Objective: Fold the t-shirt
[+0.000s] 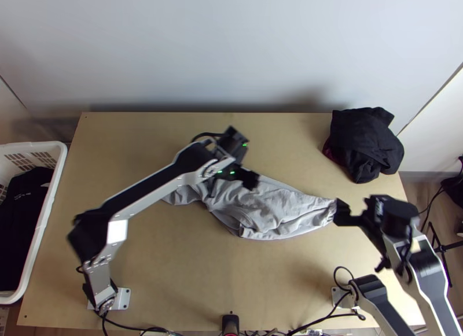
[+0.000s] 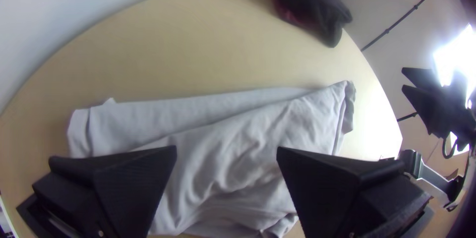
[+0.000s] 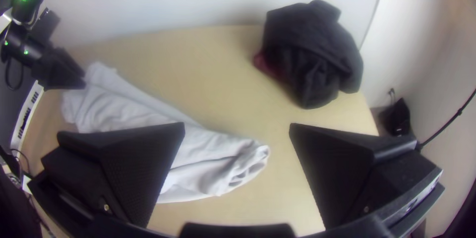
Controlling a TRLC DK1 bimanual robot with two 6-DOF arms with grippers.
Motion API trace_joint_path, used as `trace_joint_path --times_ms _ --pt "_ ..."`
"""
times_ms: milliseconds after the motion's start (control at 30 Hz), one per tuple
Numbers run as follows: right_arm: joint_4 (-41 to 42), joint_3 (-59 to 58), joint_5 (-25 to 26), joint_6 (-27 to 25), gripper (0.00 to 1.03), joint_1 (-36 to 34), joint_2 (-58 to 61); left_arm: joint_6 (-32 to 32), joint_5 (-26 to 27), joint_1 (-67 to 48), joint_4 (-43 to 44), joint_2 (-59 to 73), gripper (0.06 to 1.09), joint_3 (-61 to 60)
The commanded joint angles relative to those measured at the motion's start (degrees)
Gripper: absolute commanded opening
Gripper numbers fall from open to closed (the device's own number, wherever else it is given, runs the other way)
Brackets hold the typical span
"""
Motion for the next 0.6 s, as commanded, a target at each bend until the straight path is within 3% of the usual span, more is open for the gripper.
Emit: trace_joint_path --times_ms 0,433,567 --pt "1.2 4.2 -10.2 6.9 0.98 5.3 14.0 0.5 -1.0 4.6 3.0 -11.3 1.04 -14.7" --pt "-2.3 6.6 -30.6 17.1 0.98 11.2 29.5 1.3 -1.1 10.7 5.5 -24.5 1.04 -29.7" --pt "-3.9 8.0 -32.5 17.4 0.98 13.8 33.4 1.5 -1.1 12.0 7.1 -27.3 1.04 -33.8"
